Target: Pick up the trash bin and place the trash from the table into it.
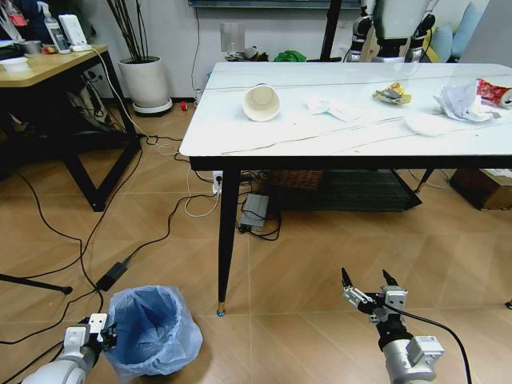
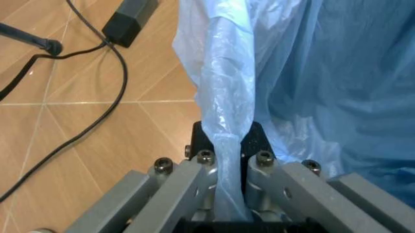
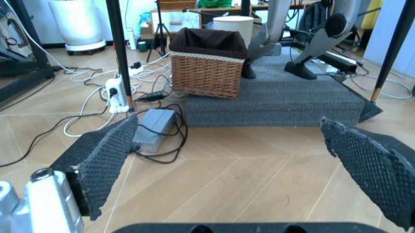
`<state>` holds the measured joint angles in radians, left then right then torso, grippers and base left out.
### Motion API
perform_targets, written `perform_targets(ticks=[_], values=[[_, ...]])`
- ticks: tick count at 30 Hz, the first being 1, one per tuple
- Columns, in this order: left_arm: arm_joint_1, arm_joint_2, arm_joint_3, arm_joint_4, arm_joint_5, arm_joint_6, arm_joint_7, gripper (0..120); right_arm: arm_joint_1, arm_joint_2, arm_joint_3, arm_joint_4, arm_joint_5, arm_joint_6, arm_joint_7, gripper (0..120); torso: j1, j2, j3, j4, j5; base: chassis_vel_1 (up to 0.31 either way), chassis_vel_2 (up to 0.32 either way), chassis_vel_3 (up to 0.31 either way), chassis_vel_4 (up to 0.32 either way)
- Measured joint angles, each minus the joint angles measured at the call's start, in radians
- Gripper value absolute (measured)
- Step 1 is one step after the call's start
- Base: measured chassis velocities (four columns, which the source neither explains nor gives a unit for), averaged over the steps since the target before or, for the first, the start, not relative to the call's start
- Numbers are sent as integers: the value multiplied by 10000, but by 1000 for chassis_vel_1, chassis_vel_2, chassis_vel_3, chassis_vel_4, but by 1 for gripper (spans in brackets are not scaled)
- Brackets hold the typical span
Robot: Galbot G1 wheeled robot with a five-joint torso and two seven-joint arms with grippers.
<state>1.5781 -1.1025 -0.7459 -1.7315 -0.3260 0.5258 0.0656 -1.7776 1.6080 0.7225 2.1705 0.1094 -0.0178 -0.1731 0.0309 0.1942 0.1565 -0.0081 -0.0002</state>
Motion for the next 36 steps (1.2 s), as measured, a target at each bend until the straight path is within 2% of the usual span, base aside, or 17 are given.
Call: perform_targets(ticks=[5,7,9,15,17,19,21,23,25,27,29,31,33,36], values=[[439,-193,-67,-885,-475,-10,-288,0,-122,0,0,24,-36,144,0,100,1,0,1,3,-1,0,0,0,0],[474,-204,-73,-970,-517,-13,-314,0,-128,0,2,25,-37,154,1,100,1,-1,1,3,0,0,0,0,0],[688,-244,-125,-1577,-1001,19,-569,0,-173,0,32,61,-41,207,0,100,0,0,1,0,3,0,0,0,0],[902,-247,-186,-2245,-1490,194,-1071,0,-204,0,43,120,-48,252,-9,100,1,0,1,1,2,0,0,0,0],[1194,-229,-208,-3111,-2067,470,-1747,0,-214,0,61,141,-51,269,-15,100,1,0,1,0,0,0,0,0,0],[1244,-228,-208,-3270,-2176,532,-1895,0,-214,0,68,141,-51,270,-16,100,1,0,1,1,0,0,0,0,0],[1676,-224,-231,-4378,-2786,961,-2965,0,-216,0,101,141,-51,297,-21,100,1,1,1,2,1,0,0,0,0],[1756,-224,-234,-4584,-2840,1013,-3104,0,-215,0,103,140,-51,301,-23,100,1,1,1,2,1,0,0,0,0],[2294,-204,-279,-5655,-3072,1287,-3854,0,-224,0,110,134,-50,320,-39,100,1,2,0,0,4,0,0,0,0],[2399,-204,-287,-5833,-3143,1383,-3998,0,-225,0,110,133,-50,325,-42,100,0,2,0,1,3,0,0,0,0],[2825,-219,-310,-6491,-3546,1704,-4536,0,-226,0,105,96,-49,354,-56,100,0,2,0,2,3,0,0,0,0],[2871,-223,-312,-6570,-3591,1736,-4592,0,-230,0,107,89,-49,362,-59,100,0,2,0,2,1,0,0,0,0],[3103,-239,-339,-7135,-4094,1953,-5050,0,-259,0,128,60,-49,407,-94,100,0,2,0,1,3,0,0,0,0],[3207,-242,-340,-7470,-4679,2079,-5496,0,-272,0,152,50,-49,431,-108,100,0,2,0,0,1,0,0,0,0]])
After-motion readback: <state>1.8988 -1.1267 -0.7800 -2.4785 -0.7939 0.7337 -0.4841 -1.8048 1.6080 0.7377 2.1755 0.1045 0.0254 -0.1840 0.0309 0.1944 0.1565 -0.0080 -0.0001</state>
